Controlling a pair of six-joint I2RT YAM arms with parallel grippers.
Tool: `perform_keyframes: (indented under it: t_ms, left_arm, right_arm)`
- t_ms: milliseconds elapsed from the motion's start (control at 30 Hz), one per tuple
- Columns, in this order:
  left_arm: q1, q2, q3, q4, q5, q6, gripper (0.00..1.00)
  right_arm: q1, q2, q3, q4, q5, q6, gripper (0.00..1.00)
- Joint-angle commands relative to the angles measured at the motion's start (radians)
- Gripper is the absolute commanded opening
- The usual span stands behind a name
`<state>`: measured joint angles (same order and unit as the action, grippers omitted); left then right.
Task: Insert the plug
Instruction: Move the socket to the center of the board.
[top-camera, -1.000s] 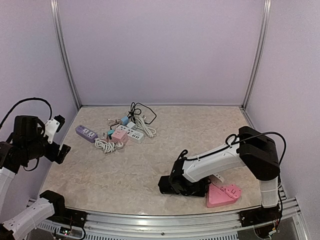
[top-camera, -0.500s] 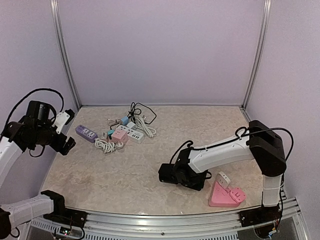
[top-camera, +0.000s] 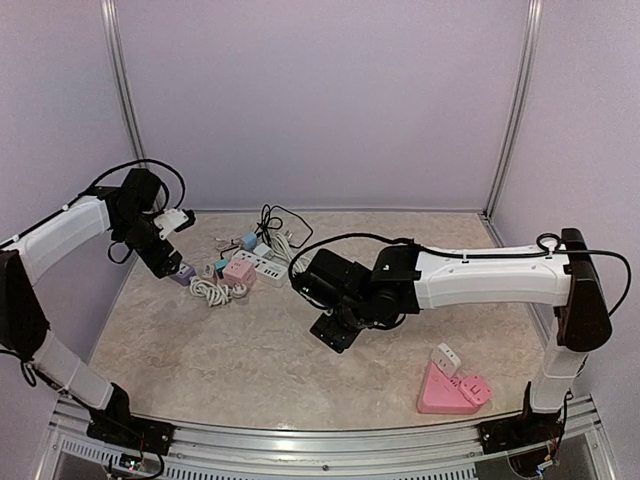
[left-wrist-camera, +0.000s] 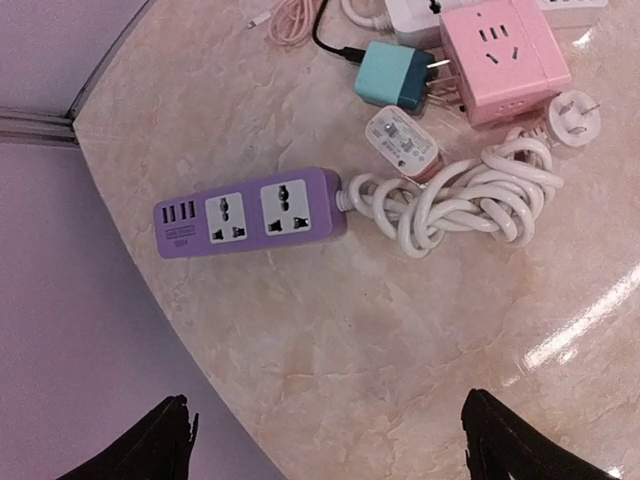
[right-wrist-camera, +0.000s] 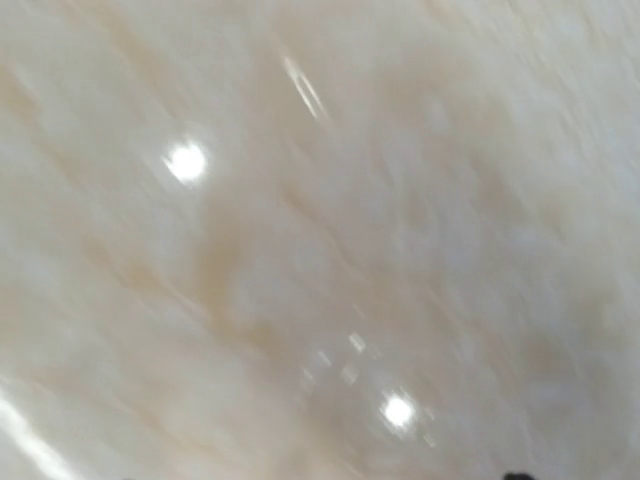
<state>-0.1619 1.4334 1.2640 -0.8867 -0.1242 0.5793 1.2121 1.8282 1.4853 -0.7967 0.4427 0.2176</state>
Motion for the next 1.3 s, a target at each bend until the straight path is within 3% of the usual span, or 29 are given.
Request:
perform_keyframes:
  t_ms: [0,167,667,800,933,1000,1267]
  left_arm:
    - [0.007,0.109,-0.013,0.002,0.102,0.295,0.89]
    - [0.008,0.198,-0.05,0.111,0.108,0.504,0.83]
    - [-0.034,0.419,-0.039,0.264,0.097,0.455,0.68]
    - [-0.052,0.438,-0.047,0.275,0.086,0.447,0.53]
    - [-0.054,0.44,-0.045,0.234,0.086,0.439,0.16]
    - [-0.056,0.428,-0.057,0.211,0.081,0.43,0.03]
    - [-0.1,0.254,-0.216,0.025,0.153,0.335,0.0]
  right_arm:
    - [-0.003,-0.032,-0.032,0.141,-0.091,-0.021,0.76]
    - [-0.003,-0.01,-0.036,0.132,-0.107,-0.005,0.76]
    - [-0.003,-0.008,-0.078,0.173,-0.121,0.02,0.77]
    - [-0.004,-0.003,-0.087,0.181,-0.127,0.028,0.77]
    - [-0.003,-0.008,-0.096,0.183,-0.13,0.037,0.76]
    - [-0.002,-0.014,-0.1,0.184,-0.133,0.041,0.76]
    - [-0.001,-0.06,-0.128,0.231,-0.175,0.095,0.76]
